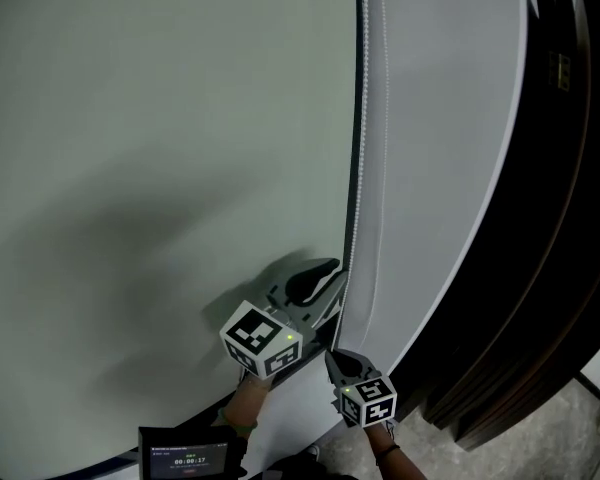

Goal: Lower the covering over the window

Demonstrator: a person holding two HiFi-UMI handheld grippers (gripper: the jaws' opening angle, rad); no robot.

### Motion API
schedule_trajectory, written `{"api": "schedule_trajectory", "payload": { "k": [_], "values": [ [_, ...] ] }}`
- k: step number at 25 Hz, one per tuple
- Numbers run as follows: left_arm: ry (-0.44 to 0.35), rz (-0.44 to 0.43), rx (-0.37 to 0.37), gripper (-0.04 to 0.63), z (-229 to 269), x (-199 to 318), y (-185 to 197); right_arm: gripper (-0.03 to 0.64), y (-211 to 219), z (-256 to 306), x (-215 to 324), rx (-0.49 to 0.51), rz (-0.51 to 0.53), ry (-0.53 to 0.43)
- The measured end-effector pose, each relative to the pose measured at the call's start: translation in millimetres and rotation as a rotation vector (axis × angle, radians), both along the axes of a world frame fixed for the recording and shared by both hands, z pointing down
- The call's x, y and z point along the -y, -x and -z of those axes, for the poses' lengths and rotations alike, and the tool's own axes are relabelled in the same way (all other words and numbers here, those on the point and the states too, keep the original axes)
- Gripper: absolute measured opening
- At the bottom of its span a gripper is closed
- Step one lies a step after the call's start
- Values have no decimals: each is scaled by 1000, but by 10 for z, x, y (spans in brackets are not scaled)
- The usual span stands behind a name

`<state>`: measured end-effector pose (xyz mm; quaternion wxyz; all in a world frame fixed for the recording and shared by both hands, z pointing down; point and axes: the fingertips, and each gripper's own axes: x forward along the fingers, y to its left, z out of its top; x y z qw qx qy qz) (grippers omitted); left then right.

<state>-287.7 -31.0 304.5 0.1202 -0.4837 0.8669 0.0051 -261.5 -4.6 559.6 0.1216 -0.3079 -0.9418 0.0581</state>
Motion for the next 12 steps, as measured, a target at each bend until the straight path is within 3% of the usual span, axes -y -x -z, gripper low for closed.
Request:
{"api": "schedule_trajectory", "payload": {
  "k": [3, 7, 12],
  "values": [
    [-6, -24, 17, 54, 98, 59, -15, 11, -9, -3, 41, -1, -15, 8],
    [-116, -50, 3, 54, 282, -9, -39, 11, -10, -19, 123, -3, -26, 10],
    [-105, -75, 38, 60, 451, 60, 12, 11, -45, -17, 121, 0, -29, 20]
  ]
}}
